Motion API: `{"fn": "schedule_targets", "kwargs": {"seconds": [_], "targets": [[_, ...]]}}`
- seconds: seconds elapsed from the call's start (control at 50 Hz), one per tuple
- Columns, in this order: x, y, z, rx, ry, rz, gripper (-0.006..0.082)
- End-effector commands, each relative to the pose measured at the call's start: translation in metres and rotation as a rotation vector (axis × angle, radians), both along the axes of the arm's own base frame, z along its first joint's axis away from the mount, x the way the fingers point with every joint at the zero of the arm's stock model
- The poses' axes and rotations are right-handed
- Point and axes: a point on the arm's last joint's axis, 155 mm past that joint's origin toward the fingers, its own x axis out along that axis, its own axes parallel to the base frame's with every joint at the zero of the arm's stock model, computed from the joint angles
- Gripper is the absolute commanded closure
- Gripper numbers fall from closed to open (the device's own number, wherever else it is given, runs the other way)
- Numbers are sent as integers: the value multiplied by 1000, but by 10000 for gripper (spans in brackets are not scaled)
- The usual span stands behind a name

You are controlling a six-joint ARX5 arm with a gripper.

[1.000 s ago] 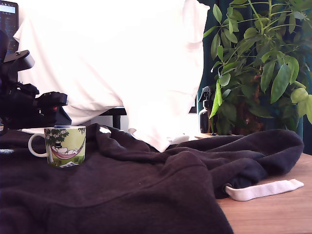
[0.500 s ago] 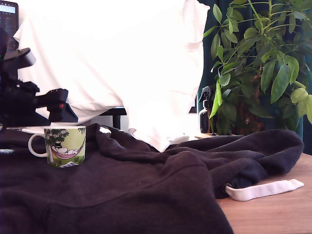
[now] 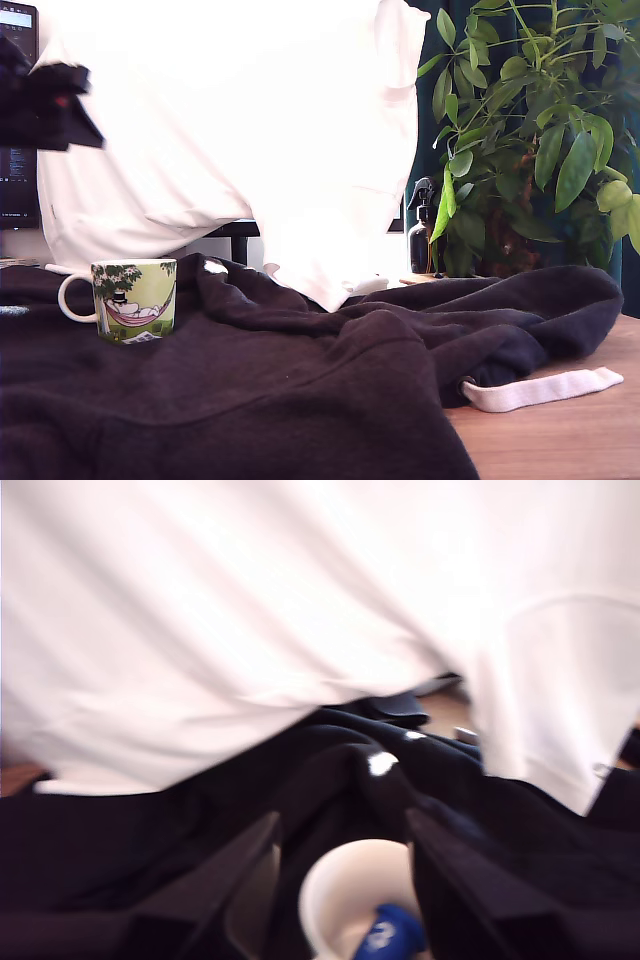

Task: Pick the blue coffee capsule and place it inside the green coffee cup

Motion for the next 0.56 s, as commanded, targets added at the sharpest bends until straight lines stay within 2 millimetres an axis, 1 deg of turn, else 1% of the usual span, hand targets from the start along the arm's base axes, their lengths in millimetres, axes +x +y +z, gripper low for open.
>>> {"fn": "schedule_targets", "kwargs": {"seconds": [0.0,0.12,0.28,0.44,0.54], "targets": [[-5,9,12,2,-20,26,788],[-19,20,20,3,-11,51,788],[-34,29,24,4,4,74,788],[-44,32,28,5,10,80,788],[-48,32,30,4,5,80,788]]}}
